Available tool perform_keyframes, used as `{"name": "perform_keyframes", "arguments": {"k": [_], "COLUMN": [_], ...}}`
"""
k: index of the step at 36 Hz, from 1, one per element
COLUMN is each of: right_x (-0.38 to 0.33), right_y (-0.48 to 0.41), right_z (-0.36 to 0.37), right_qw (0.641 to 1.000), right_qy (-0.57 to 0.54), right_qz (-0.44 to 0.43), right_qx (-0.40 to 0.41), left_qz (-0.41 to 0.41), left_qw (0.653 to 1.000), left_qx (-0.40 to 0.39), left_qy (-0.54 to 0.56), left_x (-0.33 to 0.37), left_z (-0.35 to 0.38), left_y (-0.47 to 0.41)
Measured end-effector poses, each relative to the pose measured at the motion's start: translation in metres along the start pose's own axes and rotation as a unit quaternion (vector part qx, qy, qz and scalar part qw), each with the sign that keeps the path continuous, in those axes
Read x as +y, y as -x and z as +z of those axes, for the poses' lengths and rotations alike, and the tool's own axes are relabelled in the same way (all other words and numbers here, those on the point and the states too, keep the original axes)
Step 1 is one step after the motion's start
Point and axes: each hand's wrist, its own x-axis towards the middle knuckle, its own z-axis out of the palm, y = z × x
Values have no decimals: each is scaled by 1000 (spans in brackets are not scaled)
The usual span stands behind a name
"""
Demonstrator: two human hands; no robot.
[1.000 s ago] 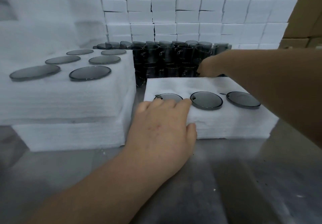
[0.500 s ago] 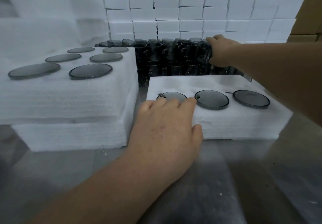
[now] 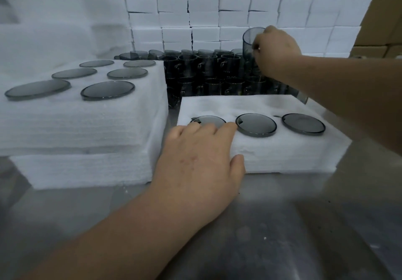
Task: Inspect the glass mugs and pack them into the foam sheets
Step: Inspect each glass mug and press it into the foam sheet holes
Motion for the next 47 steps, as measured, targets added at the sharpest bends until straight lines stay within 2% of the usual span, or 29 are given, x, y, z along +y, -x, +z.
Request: {"name": "perform_keyframes", "arguments": {"k": [3, 8, 11, 15, 18, 21, 26, 32, 37, 42, 47], "right_x": [-6, -19, -30, -39, -46, -49, -43, -42, -41, -42, -43], "right_y": [18, 74, 122, 168, 183, 189, 194, 197, 195, 196, 198], "right_z": [-20, -51, -62, -69, -73, -74, -67, -61, -58, -59, -57], "right_qw": [990, 927, 889, 865, 844, 843, 864, 875, 870, 831, 853], "right_qy": [-102, -314, -406, -462, -508, -508, -459, -429, -437, -529, -505], "right_qz": [-8, 24, 26, 19, 2, -44, -110, -154, -152, -103, -88], "right_qx": [95, 201, 209, 192, 173, 171, 176, 164, 170, 136, 97], "left_qz": [-3, -17, -26, -26, -33, -27, -46, -64, -65, -100, -98], "left_qw": [1000, 999, 999, 999, 996, 987, 970, 974, 966, 947, 935], "left_qx": [8, 18, 23, 18, 55, 99, 92, 71, 96, 128, 150], "left_qy": [11, 29, 32, 33, 57, 120, 218, 207, 230, 276, 307], "left_x": [0, 2, 1, 1, 1, 1, 3, 3, 0, -5, -5], "left_z": [0, -2, -1, 0, -2, -6, -5, -8, -6, -4, -1], "left_y": [0, -2, -3, -3, -3, -3, -2, -5, -7, -8, -7]}}
